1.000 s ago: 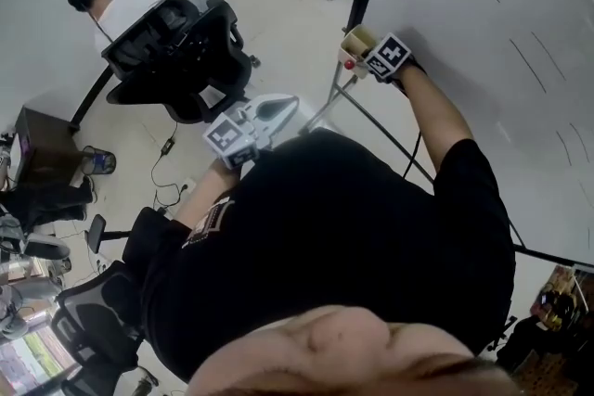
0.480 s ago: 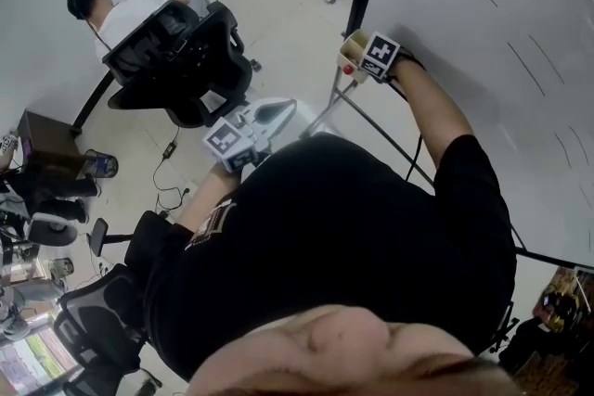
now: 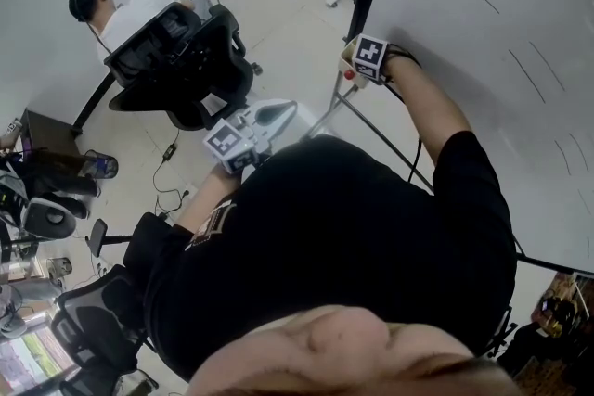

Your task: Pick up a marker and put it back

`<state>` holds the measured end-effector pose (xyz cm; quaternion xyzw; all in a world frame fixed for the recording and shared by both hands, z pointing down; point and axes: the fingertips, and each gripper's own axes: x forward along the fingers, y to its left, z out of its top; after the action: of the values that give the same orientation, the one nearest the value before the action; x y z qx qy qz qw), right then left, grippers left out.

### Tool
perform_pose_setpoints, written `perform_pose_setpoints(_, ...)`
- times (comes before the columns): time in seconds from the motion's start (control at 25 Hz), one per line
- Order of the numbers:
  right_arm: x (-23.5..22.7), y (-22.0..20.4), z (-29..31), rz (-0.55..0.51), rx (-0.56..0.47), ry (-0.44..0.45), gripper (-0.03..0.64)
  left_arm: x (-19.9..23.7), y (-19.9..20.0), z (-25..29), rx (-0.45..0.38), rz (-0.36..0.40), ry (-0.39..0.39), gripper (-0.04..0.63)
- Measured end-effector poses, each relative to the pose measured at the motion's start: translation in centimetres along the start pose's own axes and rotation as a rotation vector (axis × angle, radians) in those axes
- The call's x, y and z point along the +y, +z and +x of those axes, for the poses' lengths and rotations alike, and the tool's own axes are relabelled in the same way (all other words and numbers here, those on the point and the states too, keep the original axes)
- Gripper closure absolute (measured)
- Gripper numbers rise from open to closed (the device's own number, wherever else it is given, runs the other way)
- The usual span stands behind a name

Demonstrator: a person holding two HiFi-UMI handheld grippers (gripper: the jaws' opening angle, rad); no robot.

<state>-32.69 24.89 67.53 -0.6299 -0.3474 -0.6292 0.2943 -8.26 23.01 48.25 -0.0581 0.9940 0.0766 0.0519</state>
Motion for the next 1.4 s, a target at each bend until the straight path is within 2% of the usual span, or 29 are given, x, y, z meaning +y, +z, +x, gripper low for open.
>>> perform_pose_setpoints(0.24, -0.3, 0.1, 0.0, 0.044, 0.034, -0.017, 0.561, -0.2, 0.1, 0.1, -0.004, -0.001, -0.002, 0.592)
perform_pose_setpoints(0.32, -0.1, 0.2, -0.1, 0.07, 0.007, 0.004, 0.564, -0.3, 0.2, 0.1, -0.009, 0.002, -0.005, 0.592)
perform_pose_setpoints(0.44, -0.7, -0.1, -0.9, 0.106, -0.055, -0.005, 0.614, -0.4, 0.4, 0.0, -0.018, 0.003, -0.005, 0.592)
perform_pose_setpoints(0.6, -1.0, -1.0, -2.2, 0.148, -0.12, 0.004, 0.615, 0.0, 0.6, 0.1, -0.023, -0.004, -0.002, 0.592)
perform_pose_setpoints(0.76, -0.7, -1.2, -2.1, 0.187, -0.137, 0.033, 0.612, -0.1, 0.4, 0.8, -0.016, 0.001, -0.015, 0.592)
perform_pose_setpoints(0.8, -0.5, -1.1, -1.9, 0.188, -0.129, 0.05, 0.607, -0.1, 0.4, 1.0, -0.013, 0.001, -0.018, 0.592)
perform_pose_setpoints(0.84, -0.2, -1.0, -1.7, 0.183, -0.116, 0.071, 0.565, -0.1, 0.4, 1.2, -0.011, 0.002, -0.02, 0.592)
perform_pose_setpoints(0.96, 0.5, -0.3, -1.2, 0.197, -0.09, 0.143, 0.566, -0.1, 0.5, 1.2, -0.014, 0.002, -0.021, 0.592)
perform_pose_setpoints(1.12, 0.8, 0.7, -2.5, 0.32, -0.17, 0.274, 0.551, 0.1, 0.4, 0.9, -0.009, 0.001, -0.01, 0.592)
perform_pose_setpoints(1.2, 0.8, 1.4, -2.7, 0.363, -0.23, 0.37, 0.501, 0.3, 0.4, 0.6, -0.011, 0.001, -0.003, 0.592)
perform_pose_setpoints(1.24, 1.1, 1.8, -2.9, 0.377, -0.256, 0.426, 0.417, 0.4, 0.4, 0.5, -0.013, 0.001, 0.0, 0.592)
perform_pose_setpoints(1.28, 1.4, 2.2, -3.0, 0.388, -0.273, 0.469, 0.379, 0.5, 0.4, 0.4, -0.014, 0.001, 0.003, 0.592)
perform_pose_setpoints(1.4, 2.0, 2.9, -2.6, 0.404, -0.262, 0.49, 0.382, 0.8, 0.3, 0.2, -0.011, 0.0, 0.008, 0.592)
